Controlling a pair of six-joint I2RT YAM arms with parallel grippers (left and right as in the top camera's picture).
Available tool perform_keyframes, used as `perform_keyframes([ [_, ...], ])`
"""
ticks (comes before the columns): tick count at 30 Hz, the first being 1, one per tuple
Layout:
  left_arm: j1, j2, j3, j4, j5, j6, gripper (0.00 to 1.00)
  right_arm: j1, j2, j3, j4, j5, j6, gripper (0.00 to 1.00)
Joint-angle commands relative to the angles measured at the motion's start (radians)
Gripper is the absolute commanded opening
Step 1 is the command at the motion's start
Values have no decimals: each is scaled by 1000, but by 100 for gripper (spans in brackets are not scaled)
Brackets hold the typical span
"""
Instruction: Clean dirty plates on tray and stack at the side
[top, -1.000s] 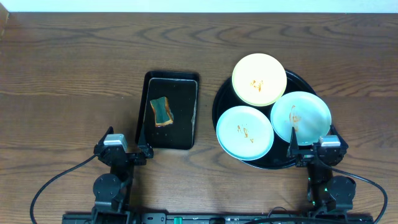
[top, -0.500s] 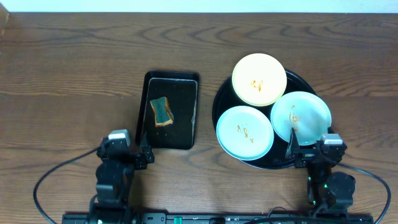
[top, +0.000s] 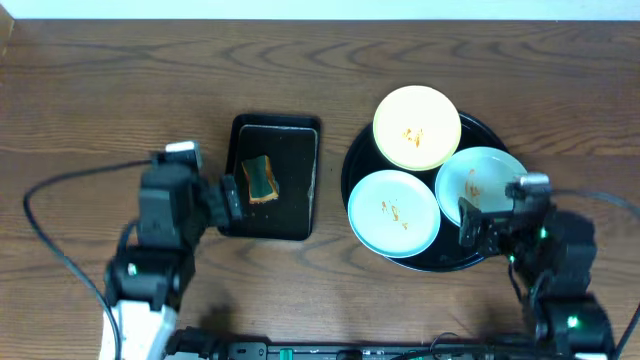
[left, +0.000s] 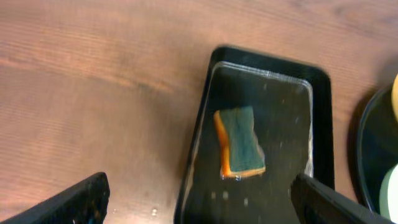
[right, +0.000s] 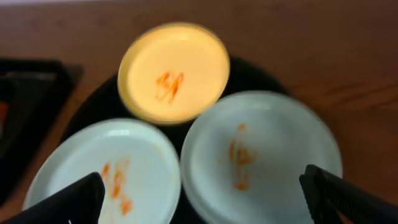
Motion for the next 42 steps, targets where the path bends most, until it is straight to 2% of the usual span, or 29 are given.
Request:
perform_keyframes([
  [1, 6, 92, 146, -108, -4, -18, 94, 12, 110, 120, -85, -45, 10, 99],
  [5, 6, 153, 213, -234, -3, -36, 94, 12, 217, 216, -188, -50, 11, 99],
  [8, 6, 159, 213, -276, 0, -36, 94, 12, 247, 227, -188, -97, 11, 99],
  [13, 6, 159, 213, -278, 140, -36, 94, 12, 254, 227, -170, -206, 11, 99],
  [16, 6, 159, 213, -237, 157, -36, 94, 12, 254, 226, -170, -249, 11, 99],
  [24, 6, 270, 212, 24, 111, -36, 93, 11, 259, 224, -143, -265, 53, 99],
  [30, -23, 472, 212, 63, 100, -36, 91, 11, 263, 224, -136, -260, 56, 99],
  [35, -74, 629, 212, 86, 100, -37, 80, 11, 286, 224, -140, -261, 56, 98],
  [42, -95, 797, 212, 94, 100, -122, 76, 11, 312, 224, -144, -261, 56, 97],
])
